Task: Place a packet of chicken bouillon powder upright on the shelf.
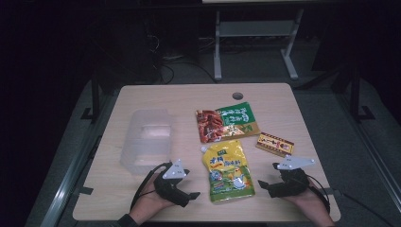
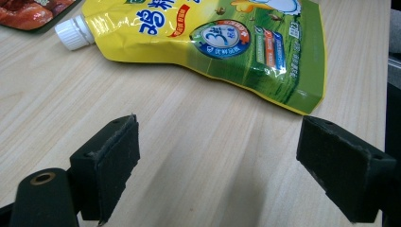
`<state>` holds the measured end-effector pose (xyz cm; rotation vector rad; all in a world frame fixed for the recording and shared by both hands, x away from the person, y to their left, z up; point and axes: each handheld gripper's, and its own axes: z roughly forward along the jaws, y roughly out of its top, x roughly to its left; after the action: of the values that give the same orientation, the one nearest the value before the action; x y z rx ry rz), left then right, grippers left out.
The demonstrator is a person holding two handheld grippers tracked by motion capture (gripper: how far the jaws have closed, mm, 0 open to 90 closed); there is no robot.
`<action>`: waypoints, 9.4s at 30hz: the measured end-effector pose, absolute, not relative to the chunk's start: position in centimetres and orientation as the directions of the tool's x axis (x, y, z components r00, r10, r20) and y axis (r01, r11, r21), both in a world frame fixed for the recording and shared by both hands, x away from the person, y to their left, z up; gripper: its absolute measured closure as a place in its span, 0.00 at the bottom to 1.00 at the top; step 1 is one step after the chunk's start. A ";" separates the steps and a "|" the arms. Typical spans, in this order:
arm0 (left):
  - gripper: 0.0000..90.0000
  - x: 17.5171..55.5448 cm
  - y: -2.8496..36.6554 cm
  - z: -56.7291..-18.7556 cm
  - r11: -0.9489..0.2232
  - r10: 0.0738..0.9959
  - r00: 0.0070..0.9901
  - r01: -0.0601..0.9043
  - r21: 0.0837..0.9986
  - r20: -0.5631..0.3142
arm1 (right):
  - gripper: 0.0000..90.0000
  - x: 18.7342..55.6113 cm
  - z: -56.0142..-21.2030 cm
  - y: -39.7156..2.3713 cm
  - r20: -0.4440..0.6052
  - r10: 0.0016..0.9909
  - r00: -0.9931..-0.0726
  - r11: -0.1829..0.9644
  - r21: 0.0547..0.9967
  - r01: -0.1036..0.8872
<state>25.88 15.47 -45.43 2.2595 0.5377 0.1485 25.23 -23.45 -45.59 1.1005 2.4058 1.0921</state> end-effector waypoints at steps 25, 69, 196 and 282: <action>0.15 25.5 15.6 -44.8 -0.565 0.446 0.891 0.349 0.748 -0.079 | 1.00 26.3 -44.6 -20.5 0.097 0.630 -0.770 0.514 0.692 0.507; 0.15 25.9 15.9 -44.6 -0.533 0.441 0.889 0.368 0.762 -0.121 | 1.00 28.0 -44.2 -14.4 0.069 0.512 -0.856 0.608 0.675 0.418; 0.99 35.7 7.4 -45.3 -0.550 0.492 0.847 0.482 0.681 -0.201 | 0.34 24.9 -44.2 -22.5 0.004 0.751 -0.660 0.452 0.725 0.519; 0.66 33.1 11.2 -36.8 -0.378 0.482 0.869 0.323 0.868 -0.114 | 1.00 29.9 -39.8 -20.2 0.129 0.543 -0.830 0.356 0.860 0.366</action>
<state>33.14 11.21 -36.76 1.9965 0.5892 0.1912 29.89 -20.19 -39.81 0.8256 2.4350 1.4726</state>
